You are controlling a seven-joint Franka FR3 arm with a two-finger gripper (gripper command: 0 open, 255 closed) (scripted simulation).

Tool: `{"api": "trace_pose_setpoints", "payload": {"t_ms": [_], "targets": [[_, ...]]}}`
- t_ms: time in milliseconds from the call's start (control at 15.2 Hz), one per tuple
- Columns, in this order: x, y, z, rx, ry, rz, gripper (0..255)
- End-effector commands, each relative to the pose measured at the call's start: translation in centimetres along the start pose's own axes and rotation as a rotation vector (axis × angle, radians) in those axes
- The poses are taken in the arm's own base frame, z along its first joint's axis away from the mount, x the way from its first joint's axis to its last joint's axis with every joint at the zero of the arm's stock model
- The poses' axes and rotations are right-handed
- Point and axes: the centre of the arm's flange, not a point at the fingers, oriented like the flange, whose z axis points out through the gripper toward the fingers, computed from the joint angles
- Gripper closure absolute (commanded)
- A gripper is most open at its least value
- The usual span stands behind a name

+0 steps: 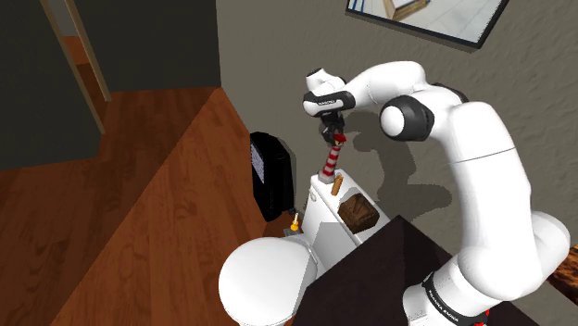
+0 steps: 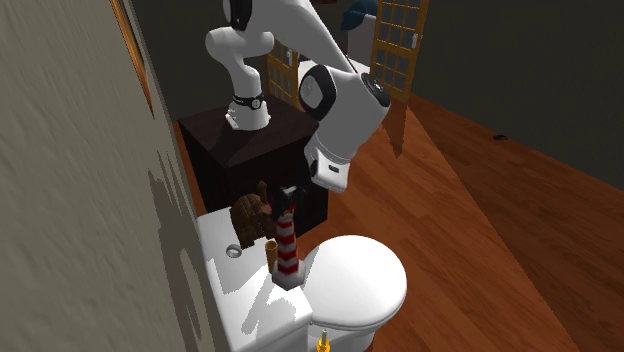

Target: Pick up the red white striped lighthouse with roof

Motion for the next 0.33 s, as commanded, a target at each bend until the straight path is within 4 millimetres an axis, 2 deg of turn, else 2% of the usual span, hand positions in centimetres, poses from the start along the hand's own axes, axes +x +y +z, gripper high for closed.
{"api": "trace_pose_setpoints", "payload": {"t_ms": [0, 132, 264], "targets": [[-0.40, 0.29, -1.00, 0.000, 0.000, 0.000, 255], [-0.83, 0.62, -1.91, 0.000, 0.000, 0.000, 255], [-0.85, 0.65, -1.98, 0.000, 0.000, 0.000, 255]]}}
